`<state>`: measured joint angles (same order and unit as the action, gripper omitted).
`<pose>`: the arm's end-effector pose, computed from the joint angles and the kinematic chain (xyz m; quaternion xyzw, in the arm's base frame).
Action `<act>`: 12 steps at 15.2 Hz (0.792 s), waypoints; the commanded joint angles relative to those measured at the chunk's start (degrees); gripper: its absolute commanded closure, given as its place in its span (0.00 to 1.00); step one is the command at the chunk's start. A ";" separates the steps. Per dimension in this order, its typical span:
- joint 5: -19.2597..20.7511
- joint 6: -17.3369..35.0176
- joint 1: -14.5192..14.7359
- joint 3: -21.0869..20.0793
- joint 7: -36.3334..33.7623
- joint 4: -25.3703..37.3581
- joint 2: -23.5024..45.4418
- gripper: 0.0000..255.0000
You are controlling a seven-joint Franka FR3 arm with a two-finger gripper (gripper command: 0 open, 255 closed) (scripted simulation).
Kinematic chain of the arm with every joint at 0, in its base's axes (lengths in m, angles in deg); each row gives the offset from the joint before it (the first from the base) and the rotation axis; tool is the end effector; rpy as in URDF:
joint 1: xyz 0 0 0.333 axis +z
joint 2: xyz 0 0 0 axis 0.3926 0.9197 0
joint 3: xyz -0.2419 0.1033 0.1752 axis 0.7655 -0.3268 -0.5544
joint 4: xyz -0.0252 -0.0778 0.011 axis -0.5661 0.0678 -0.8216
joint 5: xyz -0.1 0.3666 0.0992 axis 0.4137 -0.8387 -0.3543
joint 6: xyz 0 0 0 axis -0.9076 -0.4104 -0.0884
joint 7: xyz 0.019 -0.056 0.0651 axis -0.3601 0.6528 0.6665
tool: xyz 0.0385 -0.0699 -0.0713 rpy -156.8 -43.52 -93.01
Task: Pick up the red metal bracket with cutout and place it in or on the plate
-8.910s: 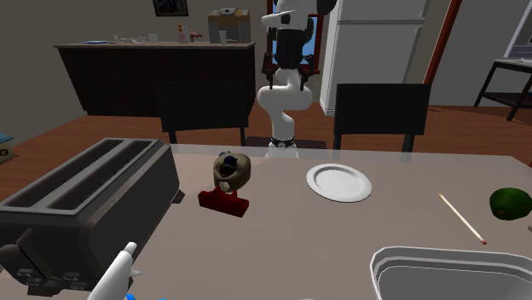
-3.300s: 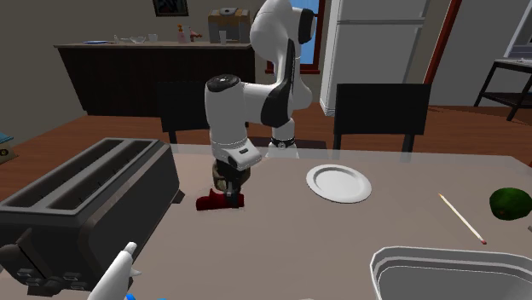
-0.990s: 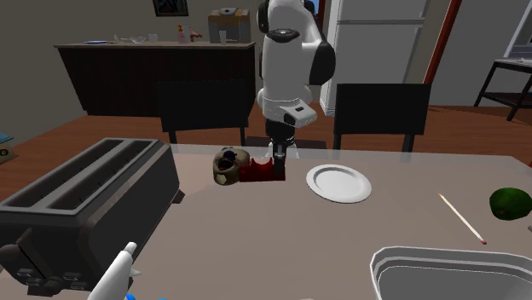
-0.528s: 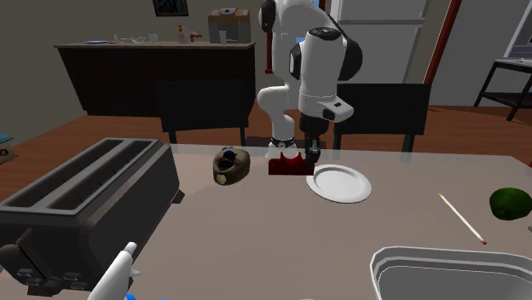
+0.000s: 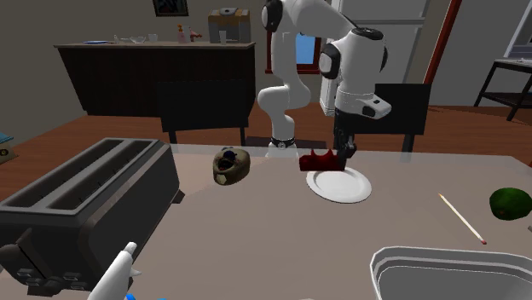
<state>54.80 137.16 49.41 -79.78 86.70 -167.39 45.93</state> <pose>0.4359 0.2071 0.4340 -0.6708 -0.7411 0.0191 0.0202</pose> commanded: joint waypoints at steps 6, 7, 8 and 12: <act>-0.98 2.62 2.57 -3.35 -5.43 -1.04 1.41 1.00; -0.99 3.41 2.57 -3.36 -5.41 -1.50 1.73 1.00; -0.99 4.20 2.57 -3.37 -5.40 -1.96 2.06 1.00; -1.00 7.37 2.59 -3.40 -5.34 -3.67 3.53 1.00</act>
<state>53.81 143.70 51.95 -83.12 81.43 -170.53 49.20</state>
